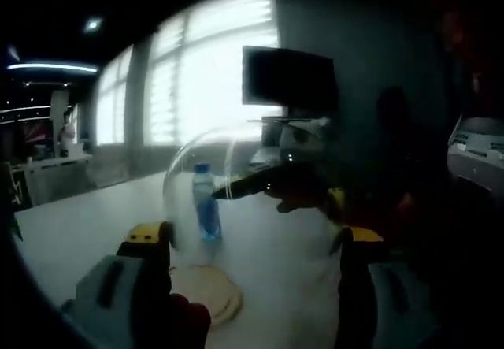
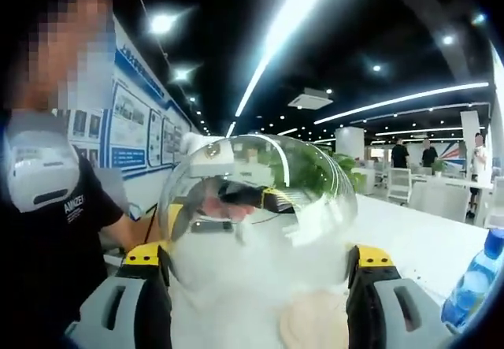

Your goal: Open the cover put in the Mizone put the cover back on

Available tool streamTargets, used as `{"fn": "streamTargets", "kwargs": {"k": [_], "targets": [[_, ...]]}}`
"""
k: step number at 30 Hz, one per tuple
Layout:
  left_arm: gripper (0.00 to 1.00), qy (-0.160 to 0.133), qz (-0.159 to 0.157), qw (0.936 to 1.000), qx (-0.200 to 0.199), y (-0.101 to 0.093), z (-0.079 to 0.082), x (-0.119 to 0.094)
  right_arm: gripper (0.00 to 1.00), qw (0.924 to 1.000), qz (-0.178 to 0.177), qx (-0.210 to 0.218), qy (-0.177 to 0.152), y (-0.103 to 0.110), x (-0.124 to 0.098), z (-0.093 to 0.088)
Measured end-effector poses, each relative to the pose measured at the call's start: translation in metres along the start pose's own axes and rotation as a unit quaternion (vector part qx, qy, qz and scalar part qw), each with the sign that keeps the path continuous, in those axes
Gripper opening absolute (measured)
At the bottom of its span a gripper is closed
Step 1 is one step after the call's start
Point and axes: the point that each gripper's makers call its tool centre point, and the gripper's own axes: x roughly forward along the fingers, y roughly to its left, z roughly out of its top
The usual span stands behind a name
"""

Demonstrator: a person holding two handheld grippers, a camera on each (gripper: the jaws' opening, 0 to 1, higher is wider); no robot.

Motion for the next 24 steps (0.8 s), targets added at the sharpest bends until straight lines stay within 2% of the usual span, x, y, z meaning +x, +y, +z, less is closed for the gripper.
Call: {"fn": "streamTargets", "kwargs": {"k": [12,24], "targets": [[0.74,0.002,0.003,1.0000,0.004,-0.025,-0.004,-0.008,0.86,0.9999,0.000,-0.011,0.002,0.028,-0.005,-0.005],[0.74,0.006,0.005,0.9998,0.017,-0.044,-0.003,-0.014,0.86,0.9998,0.001,-0.019,0.002,0.044,-0.011,-0.004]]}}
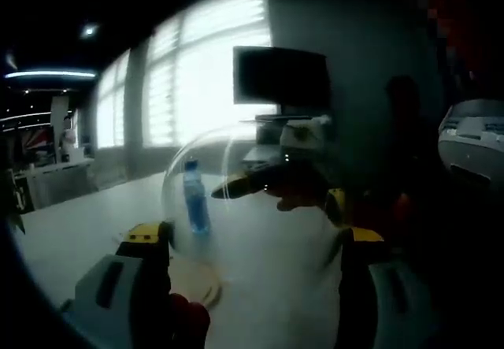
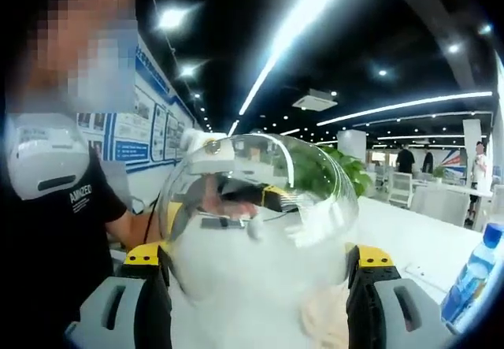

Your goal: Open the cover put in the Mizone put the cover back on

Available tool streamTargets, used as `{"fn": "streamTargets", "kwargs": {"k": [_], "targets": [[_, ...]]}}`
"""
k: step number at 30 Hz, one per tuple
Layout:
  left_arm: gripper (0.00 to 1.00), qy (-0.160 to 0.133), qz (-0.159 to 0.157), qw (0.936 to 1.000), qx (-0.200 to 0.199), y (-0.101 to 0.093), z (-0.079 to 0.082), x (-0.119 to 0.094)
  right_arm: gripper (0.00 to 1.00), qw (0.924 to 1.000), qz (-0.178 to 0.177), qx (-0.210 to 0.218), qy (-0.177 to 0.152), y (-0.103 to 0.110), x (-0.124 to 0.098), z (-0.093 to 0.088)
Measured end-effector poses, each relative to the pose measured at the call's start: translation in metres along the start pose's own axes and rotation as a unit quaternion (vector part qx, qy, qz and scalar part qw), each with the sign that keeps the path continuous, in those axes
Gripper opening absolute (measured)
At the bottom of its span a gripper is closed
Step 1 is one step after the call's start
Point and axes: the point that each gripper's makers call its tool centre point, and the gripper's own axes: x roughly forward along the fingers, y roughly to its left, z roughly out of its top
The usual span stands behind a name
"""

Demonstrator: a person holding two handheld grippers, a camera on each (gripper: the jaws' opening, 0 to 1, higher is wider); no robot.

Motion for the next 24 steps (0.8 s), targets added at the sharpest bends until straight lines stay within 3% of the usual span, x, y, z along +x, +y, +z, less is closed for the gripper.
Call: {"fn": "streamTargets", "kwargs": {"k": [11,24], "targets": [[0.74,0.002,0.005,0.9998,-0.021,-0.0108,-0.0033,-0.0023,0.86,0.9997,0.007,0.021,-0.005,0.0103,-0.0033,-0.0020],[0.74,-0.017,0.003,0.9985,-0.051,-0.0053,-0.0098,0.0004,0.87,0.9981,0.005,0.058,-0.021,0.0051,-0.0035,-0.0066]]}}
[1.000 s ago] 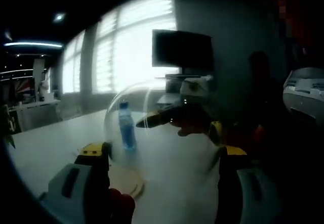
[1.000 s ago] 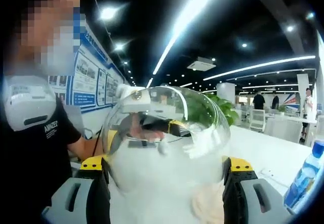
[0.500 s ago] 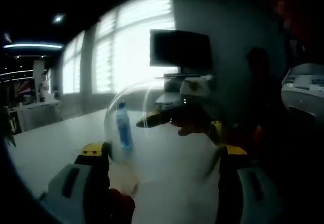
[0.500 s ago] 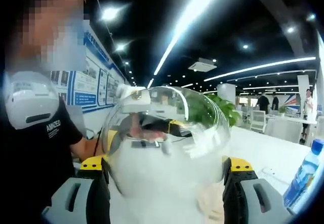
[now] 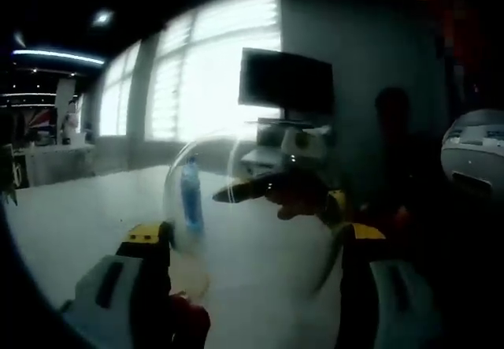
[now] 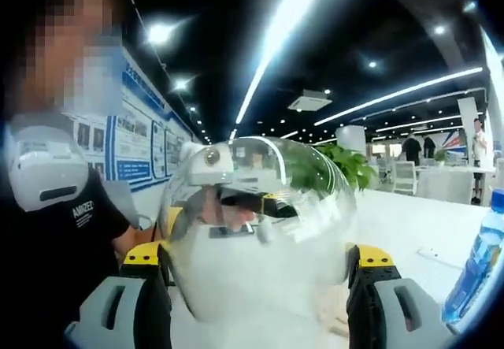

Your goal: Open the cover put in the Mizone put the cover back on

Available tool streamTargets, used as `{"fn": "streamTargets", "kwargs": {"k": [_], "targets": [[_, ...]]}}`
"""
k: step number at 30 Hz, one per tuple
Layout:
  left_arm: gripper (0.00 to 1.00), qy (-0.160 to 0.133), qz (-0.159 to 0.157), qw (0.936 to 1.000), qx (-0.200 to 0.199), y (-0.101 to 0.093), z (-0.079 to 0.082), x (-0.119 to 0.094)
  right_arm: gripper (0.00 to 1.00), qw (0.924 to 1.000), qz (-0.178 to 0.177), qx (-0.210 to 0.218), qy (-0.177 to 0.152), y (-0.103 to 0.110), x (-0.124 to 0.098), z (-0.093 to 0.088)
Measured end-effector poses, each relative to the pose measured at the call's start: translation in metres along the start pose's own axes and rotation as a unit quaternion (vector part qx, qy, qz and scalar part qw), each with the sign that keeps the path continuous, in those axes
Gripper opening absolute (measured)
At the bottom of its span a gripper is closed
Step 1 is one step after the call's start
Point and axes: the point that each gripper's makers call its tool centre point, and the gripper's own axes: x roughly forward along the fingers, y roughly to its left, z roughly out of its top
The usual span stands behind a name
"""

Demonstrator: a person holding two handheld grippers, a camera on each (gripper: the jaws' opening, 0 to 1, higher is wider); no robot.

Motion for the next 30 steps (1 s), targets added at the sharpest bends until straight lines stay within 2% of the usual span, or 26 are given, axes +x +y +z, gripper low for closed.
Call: {"fn": "streamTargets", "kwargs": {"k": [8,17,30], "targets": [[0.73,-0.004,-0.010,0.9999,-0.005,-0.005,-0.001,-0.001,0.85,0.9999,0.003,-0.008,0.007,0.004,-0.003,-0.004],[0.73,-0.026,-0.038,0.9989,-0.006,-0.011,-0.002,-0.004,0.82,0.9995,0.011,-0.026,-0.013,0.011,-0.011,-0.006],[0.73,-0.033,-0.029,0.9990,-0.006,-0.013,-0.003,-0.004,0.82,0.9988,0.017,-0.025,-0.038,0.012,-0.013,-0.005]]}}
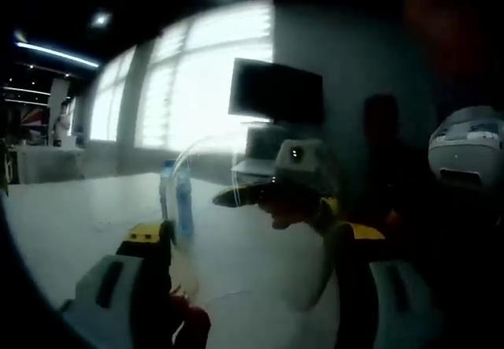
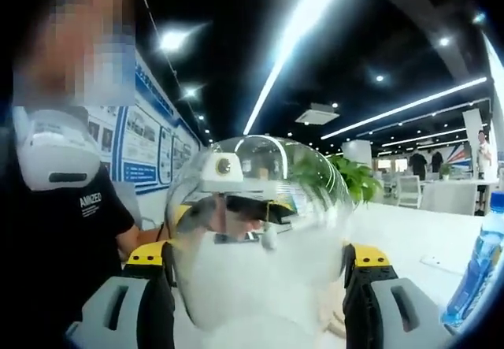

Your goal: Open the cover put in the Mizone put the cover back on

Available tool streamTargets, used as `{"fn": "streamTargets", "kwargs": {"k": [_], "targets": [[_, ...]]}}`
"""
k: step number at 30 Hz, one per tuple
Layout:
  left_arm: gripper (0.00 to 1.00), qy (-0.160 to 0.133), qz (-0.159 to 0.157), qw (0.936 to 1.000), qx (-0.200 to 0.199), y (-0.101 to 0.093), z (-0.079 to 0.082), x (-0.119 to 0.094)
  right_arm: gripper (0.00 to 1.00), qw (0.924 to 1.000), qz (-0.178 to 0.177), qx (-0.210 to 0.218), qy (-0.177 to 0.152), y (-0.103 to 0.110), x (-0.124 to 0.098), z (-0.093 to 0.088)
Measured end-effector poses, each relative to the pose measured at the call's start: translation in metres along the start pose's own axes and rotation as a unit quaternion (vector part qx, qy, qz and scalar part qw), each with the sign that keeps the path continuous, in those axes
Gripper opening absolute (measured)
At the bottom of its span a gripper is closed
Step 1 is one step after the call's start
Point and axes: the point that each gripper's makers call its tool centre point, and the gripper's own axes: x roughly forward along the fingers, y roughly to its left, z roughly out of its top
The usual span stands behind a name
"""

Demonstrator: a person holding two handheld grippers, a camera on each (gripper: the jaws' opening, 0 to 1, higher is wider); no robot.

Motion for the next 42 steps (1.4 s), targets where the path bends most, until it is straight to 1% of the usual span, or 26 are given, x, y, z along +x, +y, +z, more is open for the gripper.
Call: {"fn": "streamTargets", "kwargs": {"k": [8,12,16,20,24,27,30,38,42], "targets": [[0.73,-0.010,-0.006,0.9999,0.004,0.0006,-0.0006,-0.0023,0.82,1.0000,0.004,-0.004,0.001,0.0008,-0.0008,0.0001],[0.73,-0.022,-0.011,0.9997,0.004,0.0005,-0.0010,-0.0036,0.81,0.9998,0.007,-0.006,-0.015,0.0008,-0.0035,-0.0004],[0.73,-0.024,-0.008,0.9997,0.003,-0.0003,-0.0003,-0.0042,0.80,0.9998,0.009,-0.006,-0.019,0.0009,-0.0045,0.0011],[0.73,-0.024,-0.005,0.9997,-0.001,-0.0007,-0.0001,-0.0042,0.80,0.9996,0.001,-0.006,-0.027,0.0017,-0.0065,-0.0010],[0.73,-0.020,0.005,0.9998,-0.003,-0.0031,0.0005,-0.0037,0.80,0.9989,-0.017,-0.012,-0.041,0.0039,-0.0072,-0.0031],[0.73,-0.012,0.016,0.9998,0.003,-0.0037,-0.0005,-0.0046,0.81,0.9990,-0.032,-0.019,-0.025,0.0041,-0.0043,-0.0026],[0.73,-0.010,0.023,0.9997,0.006,-0.0030,-0.0002,-0.0054,0.81,0.9989,-0.038,-0.024,-0.009,0.0040,-0.0028,-0.0030],[0.72,-0.012,0.037,0.9992,0.007,-0.0041,-0.0002,-0.0078,0.82,0.9988,-0.042,-0.024,-0.013,0.0046,-0.0025,-0.0038],[0.71,-0.005,0.044,0.9990,0.012,-0.0051,0.0014,-0.0099,0.82,0.9988,-0.043,-0.023,-0.009,0.0050,-0.0013,-0.0028]]}}
